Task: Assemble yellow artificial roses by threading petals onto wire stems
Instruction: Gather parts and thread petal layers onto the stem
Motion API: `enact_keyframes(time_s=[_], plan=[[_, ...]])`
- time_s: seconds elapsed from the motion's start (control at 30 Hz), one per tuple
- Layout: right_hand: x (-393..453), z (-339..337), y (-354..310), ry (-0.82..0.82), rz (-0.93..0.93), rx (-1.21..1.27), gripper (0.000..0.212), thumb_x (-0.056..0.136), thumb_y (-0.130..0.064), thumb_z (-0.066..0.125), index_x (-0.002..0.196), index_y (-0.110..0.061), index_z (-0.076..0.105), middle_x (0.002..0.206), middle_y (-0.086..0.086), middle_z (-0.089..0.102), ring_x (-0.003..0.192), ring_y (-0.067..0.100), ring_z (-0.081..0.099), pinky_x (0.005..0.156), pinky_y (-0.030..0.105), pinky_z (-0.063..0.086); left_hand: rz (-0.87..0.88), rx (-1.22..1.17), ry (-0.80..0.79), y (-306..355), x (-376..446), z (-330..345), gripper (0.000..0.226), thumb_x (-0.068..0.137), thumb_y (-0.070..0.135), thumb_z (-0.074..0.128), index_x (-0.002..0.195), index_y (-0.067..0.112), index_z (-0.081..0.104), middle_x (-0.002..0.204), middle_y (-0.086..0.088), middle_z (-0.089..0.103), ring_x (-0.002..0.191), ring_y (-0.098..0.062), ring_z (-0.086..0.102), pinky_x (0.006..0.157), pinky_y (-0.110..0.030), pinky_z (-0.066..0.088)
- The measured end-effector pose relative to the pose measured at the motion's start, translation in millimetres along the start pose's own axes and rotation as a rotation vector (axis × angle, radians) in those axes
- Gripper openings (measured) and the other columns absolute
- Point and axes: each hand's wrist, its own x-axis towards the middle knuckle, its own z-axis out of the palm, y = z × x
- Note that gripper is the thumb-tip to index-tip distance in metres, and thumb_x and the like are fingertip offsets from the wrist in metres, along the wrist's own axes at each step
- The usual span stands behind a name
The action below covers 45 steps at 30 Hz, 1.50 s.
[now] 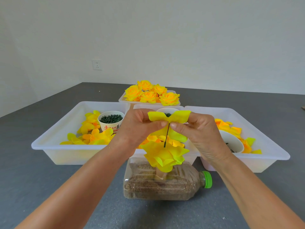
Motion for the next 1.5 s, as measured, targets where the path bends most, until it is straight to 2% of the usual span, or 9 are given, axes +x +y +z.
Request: enact_keyframes(time_s=[0.13, 0.27, 0.43, 0.6, 0.77, 0.9, 1.0, 1.27, 1.5], plan=[[1.2, 0.2, 1.0, 0.024, -0.073, -0.100, 0.027, 0.076, 0.003, 0.068, 0.091, -0.019, 0.070, 0.090, 0.003, 0.071, 0.083, 0.009, 0.067, 0.076, 0.021, 0.053, 0.049, 0.074, 0.017, -0.1, 0.9, 3.3, 0.015, 0.077, -0.006, 0.067, 0.076, 0.009, 0.069, 0.060, 0.011, 0.066, 0.059, -0.003, 0.060, 0.058, -0.017, 0.049], [1.7, -0.4, 3.0, 0.023, -0.102, -0.161, 0.017, 0.074, -0.009, 0.069, 0.082, -0.024, 0.070, 0.082, -0.012, 0.071, 0.078, 0.003, 0.065, 0.074, 0.017, 0.051, 0.138, 0.181, 0.037, 0.6, 1.2, 5.2, 0.018, 0.077, -0.007, 0.068, 0.082, 0.010, 0.071, 0.058, 0.016, 0.064, 0.058, 0.006, 0.058, 0.057, -0.008, 0.043], [-1.3, -0.4, 5.6, 0.037, -0.133, -0.202, 0.013, 0.071, -0.019, 0.068, 0.084, -0.019, 0.071, 0.080, -0.006, 0.071, 0.076, 0.002, 0.064, 0.070, 0.014, 0.048, 0.177, 0.236, 0.038, 0.4, -0.2, 3.5, 0.022, 0.076, -0.004, 0.070, 0.073, 0.018, 0.070, 0.059, 0.019, 0.065, 0.061, 0.006, 0.059, 0.060, -0.008, 0.045], [-4.2, 2.1, 3.7, 0.059, -0.191, -0.259, 0.016, 0.071, -0.019, 0.069, 0.087, -0.016, 0.072, 0.085, 0.005, 0.071, 0.083, 0.011, 0.065, 0.076, 0.022, 0.051, 0.228, 0.291, 0.053, -1.2, -2.6, 0.4, 0.018, 0.075, 0.003, 0.073, 0.073, 0.021, 0.070, 0.074, 0.006, 0.068, 0.072, -0.006, 0.062, 0.069, -0.022, 0.052], [-3.9, 2.9, 5.7, 0.071, -0.312, -0.373, 0.014, 0.071, -0.014, 0.074, 0.084, -0.014, 0.070, 0.079, 0.001, 0.067, 0.078, 0.008, 0.062, 0.073, 0.019, 0.049, 0.287, 0.354, 0.047, -1.4, -4.9, 0.5, 0.012, 0.075, 0.006, 0.073, 0.079, 0.017, 0.072, 0.080, 0.003, 0.067, 0.074, -0.005, 0.060, 0.055, -0.009, 0.042], [-4.4, 1.5, 11.8, 0.097, -0.531, -0.603, 0.006, 0.072, -0.008, 0.072, 0.077, -0.005, 0.072, 0.077, 0.008, 0.067, 0.074, 0.023, 0.063, 0.067, 0.037, 0.052, 0.513, 0.516, 0.067, -3.5, -6.2, 2.0, 0.020, 0.072, 0.002, 0.073, 0.086, 0.016, 0.072, 0.084, -0.007, 0.070, 0.082, -0.021, 0.064, 0.073, -0.029, 0.050], [-5.2, 1.4, 15.3, 0.116, -0.594, -0.700, 0.008, 0.074, -0.011, 0.072, 0.075, -0.003, 0.072, 0.076, 0.011, 0.067, 0.073, 0.029, 0.063, 0.063, 0.044, 0.052, 0.628, 0.650, 0.103, -7.3, -6.3, 0.9, 0.016, 0.068, 0.001, 0.069, 0.082, 0.007, 0.074, 0.083, -0.008, 0.071, 0.081, -0.025, 0.064, 0.076, -0.036, 0.048], [-10.2, -1.5, 12.7, 0.138, -0.607, -0.775, 0.013, 0.071, -0.009, 0.074, 0.083, -0.004, 0.073, 0.083, 0.008, 0.069, 0.078, 0.027, 0.064, 0.066, 0.046, 0.052, 0.687, 0.712, 0.109, -13.2, -8.4, -4.6, 0.021, 0.064, -0.004, 0.075, 0.082, 0.006, 0.074, 0.085, -0.006, 0.070, 0.080, -0.024, 0.064, 0.070, -0.039, 0.053], [-20.1, -7.6, 18.8, 0.132, -0.634, -0.851, 0.009, 0.079, -0.014, 0.070, 0.080, -0.006, 0.074, 0.083, 0.003, 0.069, 0.078, 0.022, 0.062, 0.069, 0.039, 0.048, 0.730, 0.747, 0.093, -17.5, -8.1, -7.1, 0.009, 0.070, 0.002, 0.071, 0.078, 0.005, 0.074, 0.082, -0.004, 0.071, 0.078, -0.025, 0.065, 0.069, -0.046, 0.053]])
